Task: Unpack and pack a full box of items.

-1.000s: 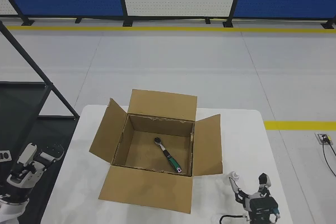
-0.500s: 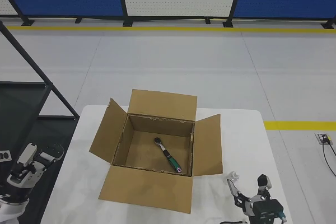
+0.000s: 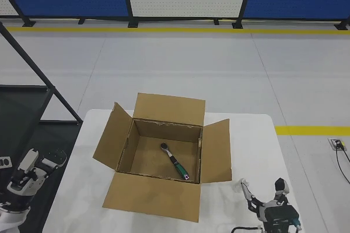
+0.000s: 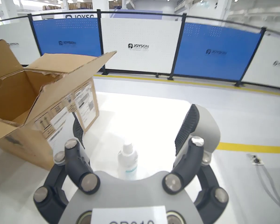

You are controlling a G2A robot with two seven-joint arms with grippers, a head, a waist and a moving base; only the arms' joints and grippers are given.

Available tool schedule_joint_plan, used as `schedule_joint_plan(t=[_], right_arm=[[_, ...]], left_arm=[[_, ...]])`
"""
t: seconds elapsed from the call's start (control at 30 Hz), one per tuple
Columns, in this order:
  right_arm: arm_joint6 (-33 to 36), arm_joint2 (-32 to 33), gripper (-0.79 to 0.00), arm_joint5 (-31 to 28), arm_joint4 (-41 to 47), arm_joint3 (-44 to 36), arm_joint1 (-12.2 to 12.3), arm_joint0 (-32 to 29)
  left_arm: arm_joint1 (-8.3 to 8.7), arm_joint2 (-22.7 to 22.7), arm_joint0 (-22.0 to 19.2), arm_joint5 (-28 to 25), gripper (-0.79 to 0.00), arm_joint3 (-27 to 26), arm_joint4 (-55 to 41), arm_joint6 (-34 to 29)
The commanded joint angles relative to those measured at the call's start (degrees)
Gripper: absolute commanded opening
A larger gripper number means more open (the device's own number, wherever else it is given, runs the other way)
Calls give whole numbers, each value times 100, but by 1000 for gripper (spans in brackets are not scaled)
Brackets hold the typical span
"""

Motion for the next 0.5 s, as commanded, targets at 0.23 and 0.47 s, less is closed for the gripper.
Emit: schedule_joint_plan(t=[0.23,0.47], right_arm=[[1324,-689,0,-1350,-1730,-1888,109,516],[3995,-2446,0,-2813,-2474,-1888,-1,2526]], left_arm=[[0,0,0,0,0,0,-1,0],[0,0,0,0,0,0,-1,0]])
